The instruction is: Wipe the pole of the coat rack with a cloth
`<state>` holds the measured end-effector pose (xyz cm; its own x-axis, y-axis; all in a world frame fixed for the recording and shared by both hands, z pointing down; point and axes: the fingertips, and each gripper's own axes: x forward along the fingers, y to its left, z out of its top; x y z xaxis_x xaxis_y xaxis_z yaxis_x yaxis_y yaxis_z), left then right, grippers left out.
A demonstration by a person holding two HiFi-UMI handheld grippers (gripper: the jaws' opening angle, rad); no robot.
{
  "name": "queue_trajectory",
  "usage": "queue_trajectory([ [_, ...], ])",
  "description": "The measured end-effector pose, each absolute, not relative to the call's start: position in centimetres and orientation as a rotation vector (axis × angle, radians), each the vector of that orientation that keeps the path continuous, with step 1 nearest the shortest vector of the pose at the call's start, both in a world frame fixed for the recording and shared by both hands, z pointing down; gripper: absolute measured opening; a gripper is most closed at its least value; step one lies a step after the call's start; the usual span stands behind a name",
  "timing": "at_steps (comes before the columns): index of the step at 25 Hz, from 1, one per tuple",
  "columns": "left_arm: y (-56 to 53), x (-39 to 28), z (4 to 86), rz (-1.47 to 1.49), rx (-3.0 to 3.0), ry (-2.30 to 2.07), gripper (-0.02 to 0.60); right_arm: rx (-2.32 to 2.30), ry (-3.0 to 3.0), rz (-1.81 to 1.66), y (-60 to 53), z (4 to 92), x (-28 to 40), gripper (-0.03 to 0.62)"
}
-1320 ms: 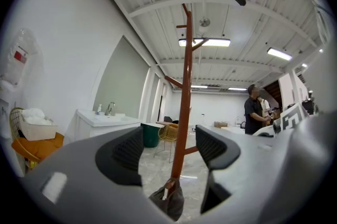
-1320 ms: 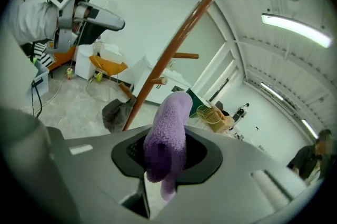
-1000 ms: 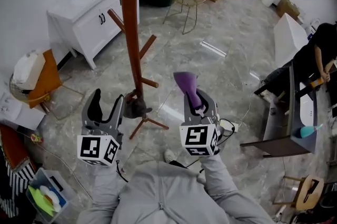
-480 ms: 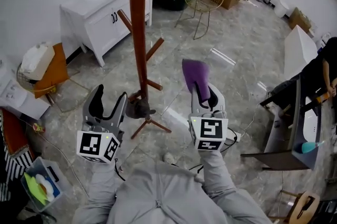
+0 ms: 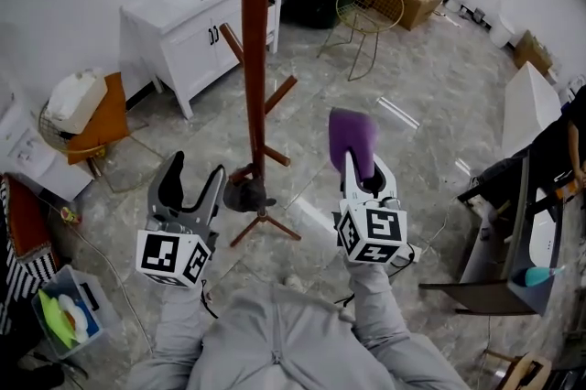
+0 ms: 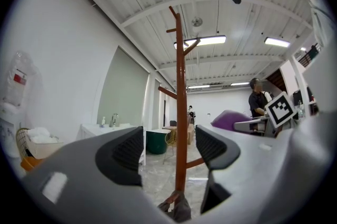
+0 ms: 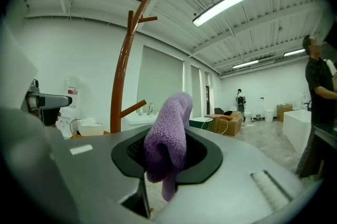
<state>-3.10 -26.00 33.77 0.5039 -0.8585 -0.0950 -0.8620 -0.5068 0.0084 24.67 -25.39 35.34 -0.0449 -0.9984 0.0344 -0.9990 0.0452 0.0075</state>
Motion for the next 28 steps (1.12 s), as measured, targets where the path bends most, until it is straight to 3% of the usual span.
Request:
queue_trajectory([
  [28,-25.2,-4.3,33.6,0.167,-2.656,1.579,0.337,2.167,-2.265,0.026,-25.0,35.8,24.8,0.086],
])
